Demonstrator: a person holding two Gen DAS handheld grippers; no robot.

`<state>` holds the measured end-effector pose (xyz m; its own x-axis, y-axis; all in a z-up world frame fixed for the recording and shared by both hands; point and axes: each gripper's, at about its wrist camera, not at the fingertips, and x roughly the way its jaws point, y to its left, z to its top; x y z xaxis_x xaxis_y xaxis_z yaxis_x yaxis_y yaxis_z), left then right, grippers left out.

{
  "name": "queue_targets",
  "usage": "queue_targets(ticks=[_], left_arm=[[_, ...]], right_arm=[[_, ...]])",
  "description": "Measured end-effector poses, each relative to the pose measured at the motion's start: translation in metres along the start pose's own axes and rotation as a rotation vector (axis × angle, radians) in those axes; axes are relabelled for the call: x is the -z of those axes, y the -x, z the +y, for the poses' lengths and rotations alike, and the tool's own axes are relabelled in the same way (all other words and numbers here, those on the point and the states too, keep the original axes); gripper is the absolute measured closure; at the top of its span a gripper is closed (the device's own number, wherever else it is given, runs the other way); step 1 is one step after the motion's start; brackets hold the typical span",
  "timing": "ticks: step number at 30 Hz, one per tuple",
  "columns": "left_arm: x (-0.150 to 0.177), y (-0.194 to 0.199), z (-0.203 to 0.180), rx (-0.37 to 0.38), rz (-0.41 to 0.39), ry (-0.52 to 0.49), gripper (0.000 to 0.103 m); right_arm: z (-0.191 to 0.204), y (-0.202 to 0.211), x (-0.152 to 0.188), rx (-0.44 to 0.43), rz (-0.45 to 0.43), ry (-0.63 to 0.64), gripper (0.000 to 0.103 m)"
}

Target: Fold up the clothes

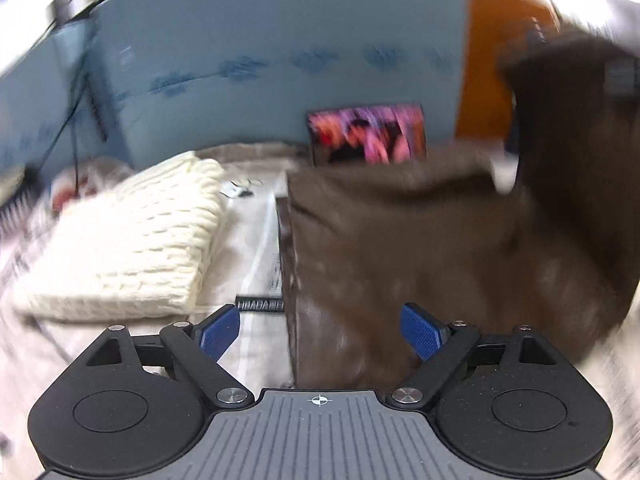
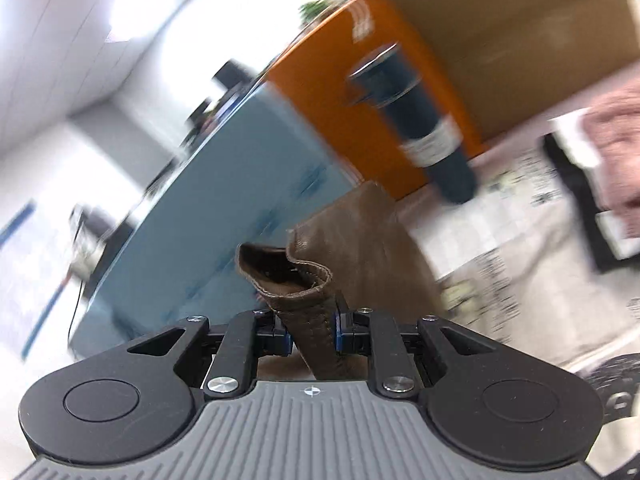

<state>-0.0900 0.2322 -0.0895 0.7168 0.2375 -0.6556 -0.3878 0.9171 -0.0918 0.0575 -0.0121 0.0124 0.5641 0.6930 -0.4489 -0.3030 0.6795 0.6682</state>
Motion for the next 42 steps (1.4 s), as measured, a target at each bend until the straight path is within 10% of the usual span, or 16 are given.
queue_targets(ticks=[12, 19, 24, 40, 42], left_arm=[[-0.018, 0.015, 0.056, 0.232, -0.057, 0.466, 0.014], [-0.01, -0.008, 0.07, 0.482, 0.105, 0.746, 0.013], [-0.01, -0.021, 0.068, 0.5, 0.15, 0.795, 0.014], [-0.01, -0.116, 0.05, 0.721, 0.34, 1.024, 0.016], [-0.011, -0.116, 0.044, 0.729, 0.309, 1.014, 0.03]], right_arm=[[0.049, -0.058, 0.091, -0.009, 0.3, 0.418, 0.082], [0.054, -0.042, 0.1, -0.084, 0.376, 0.608, 0.039], [0.043, -0.038, 0.092, -0.243, 0.59, 0.618, 0.026], [-0.011, -0.065, 0.024, -0.249, 0.506, 0.252, 0.024], [-0.011, -0.072, 0.021, -0.26, 0.502, 0.23, 0.024]])
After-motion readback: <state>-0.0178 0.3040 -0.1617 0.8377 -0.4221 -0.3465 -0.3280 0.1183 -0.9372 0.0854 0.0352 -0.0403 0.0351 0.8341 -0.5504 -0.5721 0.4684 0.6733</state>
